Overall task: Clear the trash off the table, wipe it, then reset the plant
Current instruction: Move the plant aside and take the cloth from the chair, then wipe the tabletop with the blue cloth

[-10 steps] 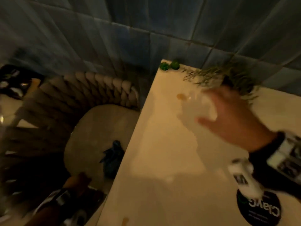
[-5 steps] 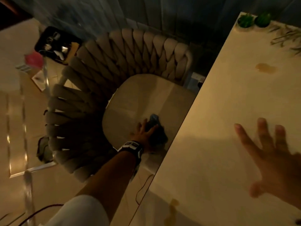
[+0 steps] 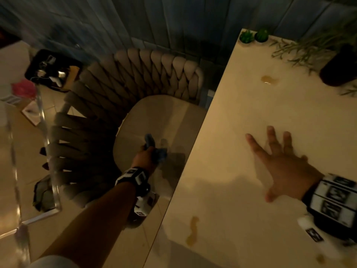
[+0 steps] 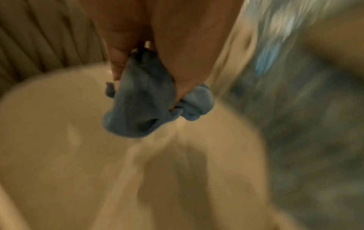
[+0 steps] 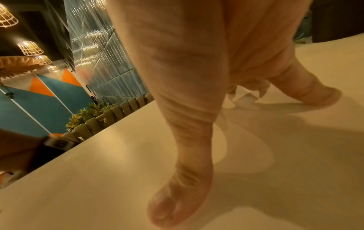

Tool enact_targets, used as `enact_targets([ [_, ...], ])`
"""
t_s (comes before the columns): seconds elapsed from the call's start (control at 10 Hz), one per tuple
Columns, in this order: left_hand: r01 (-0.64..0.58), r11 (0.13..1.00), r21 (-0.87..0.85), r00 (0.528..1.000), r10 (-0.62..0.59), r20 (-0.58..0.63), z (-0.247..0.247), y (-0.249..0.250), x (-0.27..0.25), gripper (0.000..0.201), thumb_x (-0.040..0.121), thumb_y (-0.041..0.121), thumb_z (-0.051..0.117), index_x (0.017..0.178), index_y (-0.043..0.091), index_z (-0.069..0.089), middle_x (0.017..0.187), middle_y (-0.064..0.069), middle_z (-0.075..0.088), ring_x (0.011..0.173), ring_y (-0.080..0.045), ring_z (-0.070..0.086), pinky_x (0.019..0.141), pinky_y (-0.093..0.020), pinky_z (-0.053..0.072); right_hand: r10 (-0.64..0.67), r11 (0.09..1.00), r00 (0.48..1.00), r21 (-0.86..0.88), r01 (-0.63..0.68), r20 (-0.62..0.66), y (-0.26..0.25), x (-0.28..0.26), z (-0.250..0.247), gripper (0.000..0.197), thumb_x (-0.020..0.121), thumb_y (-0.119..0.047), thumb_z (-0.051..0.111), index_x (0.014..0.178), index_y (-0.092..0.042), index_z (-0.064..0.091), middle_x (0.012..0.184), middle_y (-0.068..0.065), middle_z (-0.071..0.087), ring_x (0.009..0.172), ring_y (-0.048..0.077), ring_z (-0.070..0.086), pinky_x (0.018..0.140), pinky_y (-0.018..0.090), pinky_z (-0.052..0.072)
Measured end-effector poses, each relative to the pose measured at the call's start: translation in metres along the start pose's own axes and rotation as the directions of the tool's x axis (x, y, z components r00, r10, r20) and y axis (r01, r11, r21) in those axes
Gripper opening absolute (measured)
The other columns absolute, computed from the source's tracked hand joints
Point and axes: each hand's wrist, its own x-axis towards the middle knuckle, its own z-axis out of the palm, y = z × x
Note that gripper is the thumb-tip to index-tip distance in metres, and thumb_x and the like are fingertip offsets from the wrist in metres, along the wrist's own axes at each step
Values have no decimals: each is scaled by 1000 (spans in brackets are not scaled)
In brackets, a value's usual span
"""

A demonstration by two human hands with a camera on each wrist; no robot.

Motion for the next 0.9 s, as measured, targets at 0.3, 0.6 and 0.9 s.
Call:
enact_targets([
  [0.3, -294, 955, -47, 922, 270, -279, -153, 85, -149, 46, 83, 25, 67, 127, 22, 53, 116, -14, 49, 97, -35, 53, 71, -29, 34, -85, 978, 962, 163, 131, -260, 27, -54, 5, 105, 82, -44, 66, 150, -30, -13, 160, 10, -14, 148, 35, 1, 113, 51, 29],
  [0.6, -864, 504, -8, 503, 861, -71, -90, 271, -399, 39, 75, 28, 74, 110, 17, 60, 109, -11, 52, 91, -34, 55, 74, -39, 49, 582, 677, 572, 734, 54, -578, 208, -300, 168, 41, 87, -26, 63, 126, -22, 51, 122, 9, 62, 105, 30, 61, 88, 42, 50],
  [0.9, -970, 242, 27, 224, 846, 483, 125, 404, -601, 46, 84, 20, 63, 126, 18, 44, 130, -12, 37, 110, -37, 44, 90, -46, 48, 928, 163, 368, 943, -291, -47, 276, -522, 422, 39, 89, -25, 59, 123, -7, 55, 109, 16, 63, 96, 35, 61, 77, 35, 45],
])
